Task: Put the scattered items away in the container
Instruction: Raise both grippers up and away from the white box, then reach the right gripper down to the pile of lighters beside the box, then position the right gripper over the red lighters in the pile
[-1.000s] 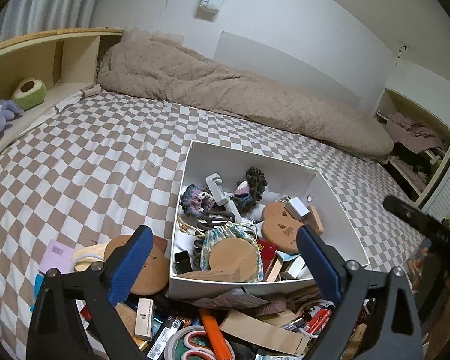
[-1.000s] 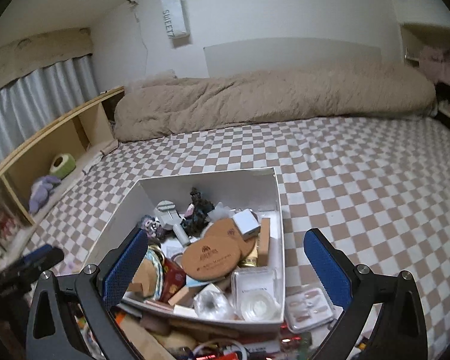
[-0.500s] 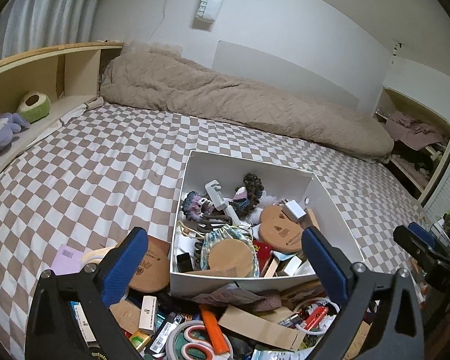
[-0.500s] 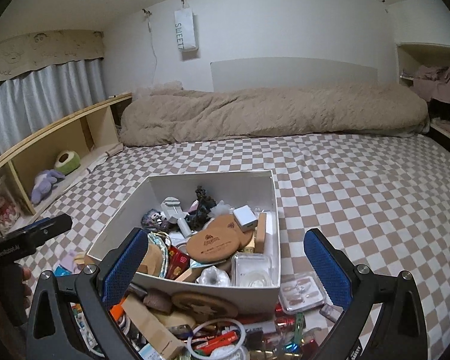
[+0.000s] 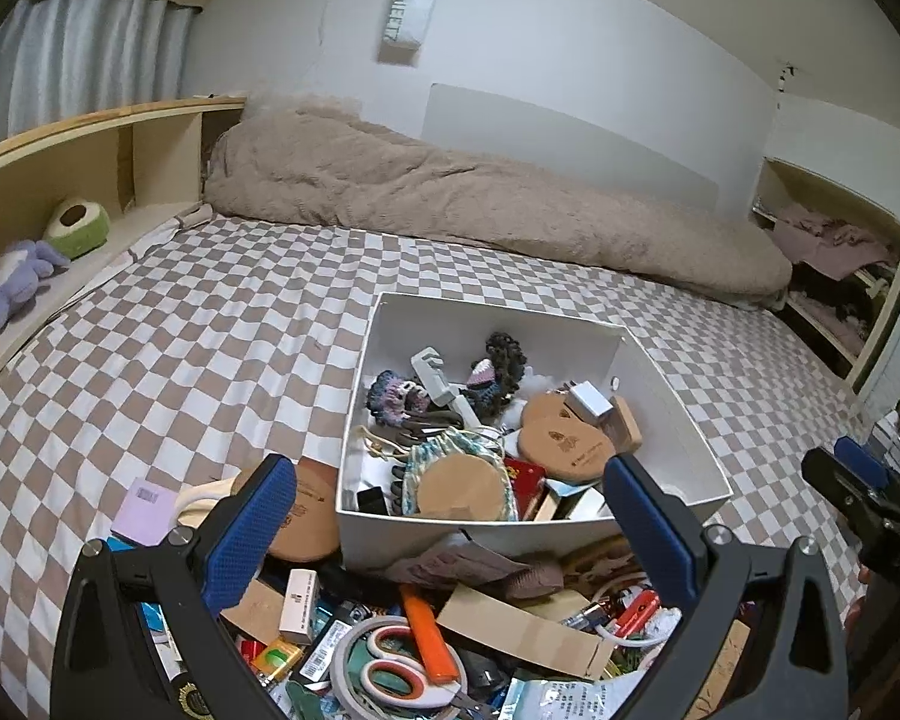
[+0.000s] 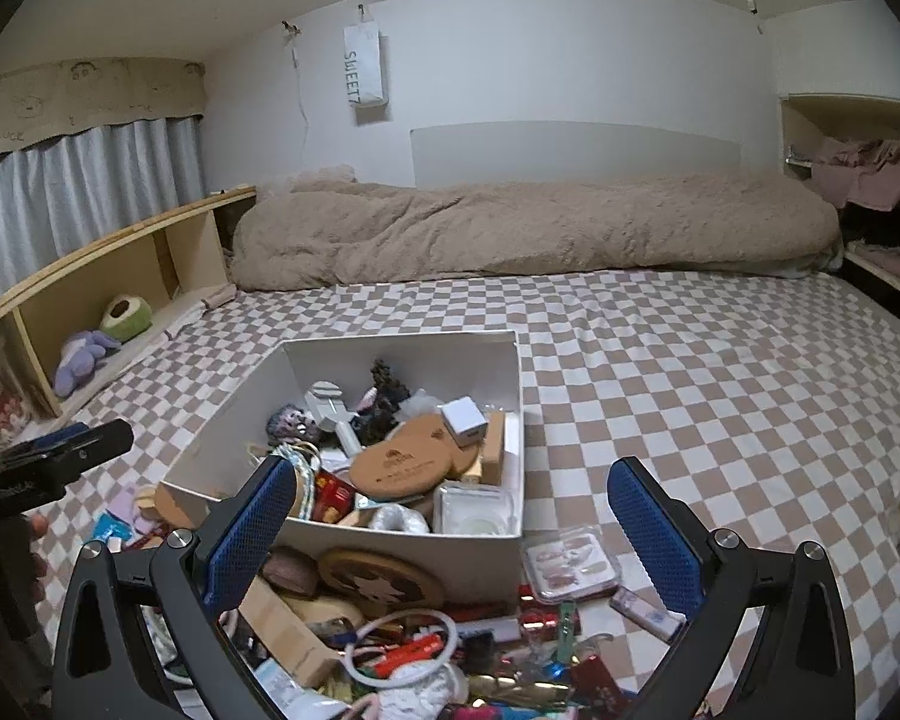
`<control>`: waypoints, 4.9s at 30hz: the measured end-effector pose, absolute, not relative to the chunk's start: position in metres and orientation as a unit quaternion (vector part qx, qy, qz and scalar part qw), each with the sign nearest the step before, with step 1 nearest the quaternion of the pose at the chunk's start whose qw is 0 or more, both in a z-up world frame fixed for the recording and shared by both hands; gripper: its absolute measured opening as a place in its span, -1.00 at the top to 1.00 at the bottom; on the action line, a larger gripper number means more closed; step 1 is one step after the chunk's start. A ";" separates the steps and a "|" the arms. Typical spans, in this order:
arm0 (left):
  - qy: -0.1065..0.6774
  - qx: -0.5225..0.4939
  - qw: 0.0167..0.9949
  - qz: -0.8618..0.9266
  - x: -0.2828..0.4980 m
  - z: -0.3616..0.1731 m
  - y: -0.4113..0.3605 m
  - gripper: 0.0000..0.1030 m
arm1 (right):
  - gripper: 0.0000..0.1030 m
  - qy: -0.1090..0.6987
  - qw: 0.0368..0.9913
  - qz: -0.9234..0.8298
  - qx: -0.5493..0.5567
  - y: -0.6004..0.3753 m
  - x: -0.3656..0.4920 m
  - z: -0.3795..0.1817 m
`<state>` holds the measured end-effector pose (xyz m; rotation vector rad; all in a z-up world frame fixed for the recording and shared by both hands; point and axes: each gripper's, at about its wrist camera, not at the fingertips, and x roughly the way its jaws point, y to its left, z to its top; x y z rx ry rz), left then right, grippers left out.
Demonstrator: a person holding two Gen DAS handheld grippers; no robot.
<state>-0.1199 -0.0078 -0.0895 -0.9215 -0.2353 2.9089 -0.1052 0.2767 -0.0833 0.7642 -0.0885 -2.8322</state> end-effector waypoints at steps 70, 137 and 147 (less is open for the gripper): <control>-0.105 -0.422 0.087 0.896 -0.113 -0.168 0.005 -1.00 | -1.00 -0.124 0.119 -0.894 0.415 0.310 -0.080 -0.173; 0.088 -0.481 0.011 0.872 -0.082 -0.223 0.043 -1.00 | -1.00 -0.232 0.126 -0.826 0.498 0.334 -0.062 -0.237; 0.039 -0.489 -0.042 0.870 -0.075 -0.221 -0.010 -1.00 | -1.00 -0.187 0.116 -0.841 0.495 0.327 -0.062 -0.238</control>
